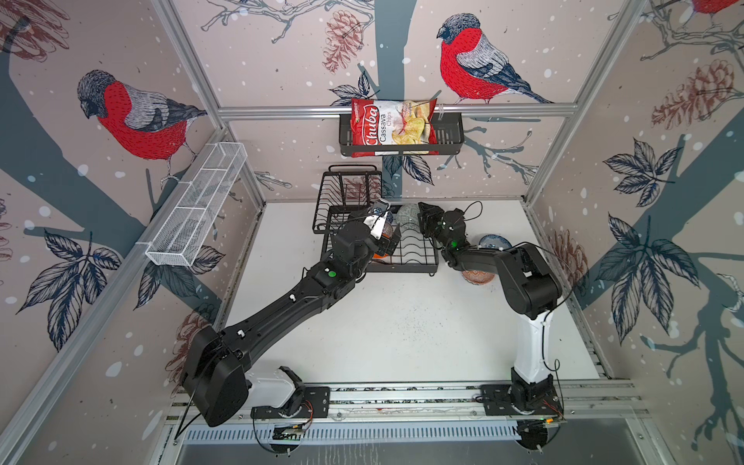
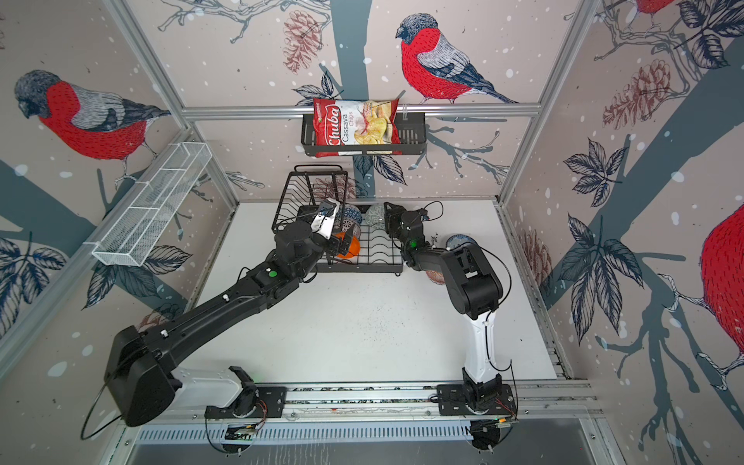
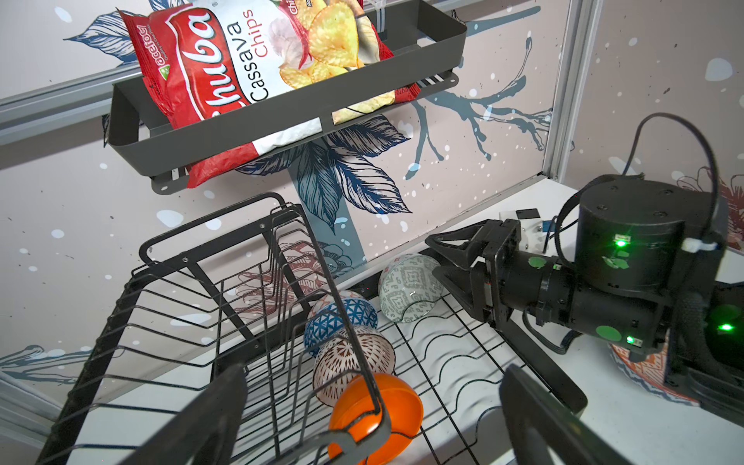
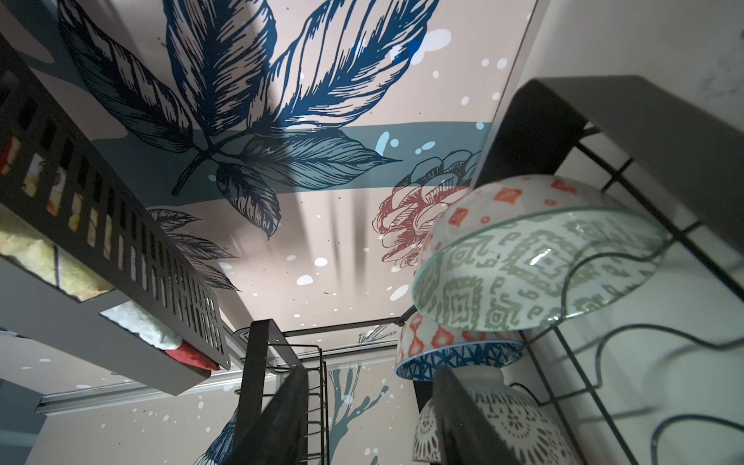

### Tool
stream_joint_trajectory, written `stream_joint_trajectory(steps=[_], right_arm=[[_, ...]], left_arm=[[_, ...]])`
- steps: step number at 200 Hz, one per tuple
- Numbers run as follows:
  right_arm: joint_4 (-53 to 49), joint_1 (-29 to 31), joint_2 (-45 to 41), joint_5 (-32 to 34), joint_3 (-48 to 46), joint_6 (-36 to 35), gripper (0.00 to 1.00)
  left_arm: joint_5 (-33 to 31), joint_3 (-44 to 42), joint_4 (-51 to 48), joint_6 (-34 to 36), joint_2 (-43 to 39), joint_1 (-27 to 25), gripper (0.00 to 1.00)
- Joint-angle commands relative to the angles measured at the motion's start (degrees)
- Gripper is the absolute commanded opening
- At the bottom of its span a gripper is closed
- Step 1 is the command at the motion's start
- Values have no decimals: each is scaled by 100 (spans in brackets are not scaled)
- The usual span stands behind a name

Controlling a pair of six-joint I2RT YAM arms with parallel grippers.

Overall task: Load the bowls into the dish rack
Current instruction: 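Open the right gripper to release the bowl in the rack, then draw the right gripper back toward the blue-floral bowl while left gripper moves toward the table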

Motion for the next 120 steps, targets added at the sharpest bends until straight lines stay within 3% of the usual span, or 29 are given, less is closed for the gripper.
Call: stream_joint_trajectory(steps=[1, 34, 83, 120], right_arm=[[-189, -34, -260, -6, -100, -322, 60], [-476, -69, -687, -36, -330, -577, 73], [-740, -71, -1207, -224, -698, -811, 100], [-1508, -98, -1728, -315, -685, -1423, 100]], left_arm=[[-124, -27, 318, 26, -90, 10, 98], [-95, 11, 254, -4, -151, 6, 98], [-293, -168, 479, 238, -289, -59, 97], [-862, 60, 309, 569, -193, -475, 97]])
